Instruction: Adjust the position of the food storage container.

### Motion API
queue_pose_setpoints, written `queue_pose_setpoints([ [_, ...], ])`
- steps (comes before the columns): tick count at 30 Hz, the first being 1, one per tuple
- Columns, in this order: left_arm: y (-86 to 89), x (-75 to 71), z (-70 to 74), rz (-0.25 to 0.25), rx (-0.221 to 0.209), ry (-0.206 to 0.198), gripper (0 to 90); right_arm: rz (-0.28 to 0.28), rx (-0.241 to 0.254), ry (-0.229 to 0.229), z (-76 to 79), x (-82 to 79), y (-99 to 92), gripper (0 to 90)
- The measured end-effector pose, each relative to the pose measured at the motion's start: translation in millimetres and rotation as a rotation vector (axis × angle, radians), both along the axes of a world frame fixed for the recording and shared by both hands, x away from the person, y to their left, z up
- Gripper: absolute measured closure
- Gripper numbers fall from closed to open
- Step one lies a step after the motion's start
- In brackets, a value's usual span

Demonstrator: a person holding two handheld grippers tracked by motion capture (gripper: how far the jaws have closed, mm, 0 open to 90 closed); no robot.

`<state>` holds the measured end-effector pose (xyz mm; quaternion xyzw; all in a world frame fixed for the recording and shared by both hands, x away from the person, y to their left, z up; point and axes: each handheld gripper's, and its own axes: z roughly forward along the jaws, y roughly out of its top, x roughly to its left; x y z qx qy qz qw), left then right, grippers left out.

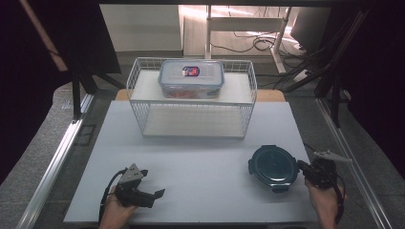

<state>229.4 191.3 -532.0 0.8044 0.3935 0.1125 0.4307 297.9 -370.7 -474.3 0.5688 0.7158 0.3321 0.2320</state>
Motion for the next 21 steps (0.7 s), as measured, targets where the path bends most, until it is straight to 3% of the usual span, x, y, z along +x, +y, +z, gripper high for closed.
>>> queue_pose_setpoints([
  [8,-0.8,0.6,0.0,-0.004,0.001,-0.001,2.2,0.097,0.005,0.021,-0.3,-4.2,30.9,89.4],
  [11,-1.2,0.7,0.2,-0.006,0.001,-0.002,2.2,0.148,-0.031,0.020,-0.4,-6.6,52.5,89.4],
  [21,-2.2,0.7,0.2,-0.012,0.003,0.000,2.2,0.210,-0.025,0.018,0.8,-9.7,83.7,89.4],
])
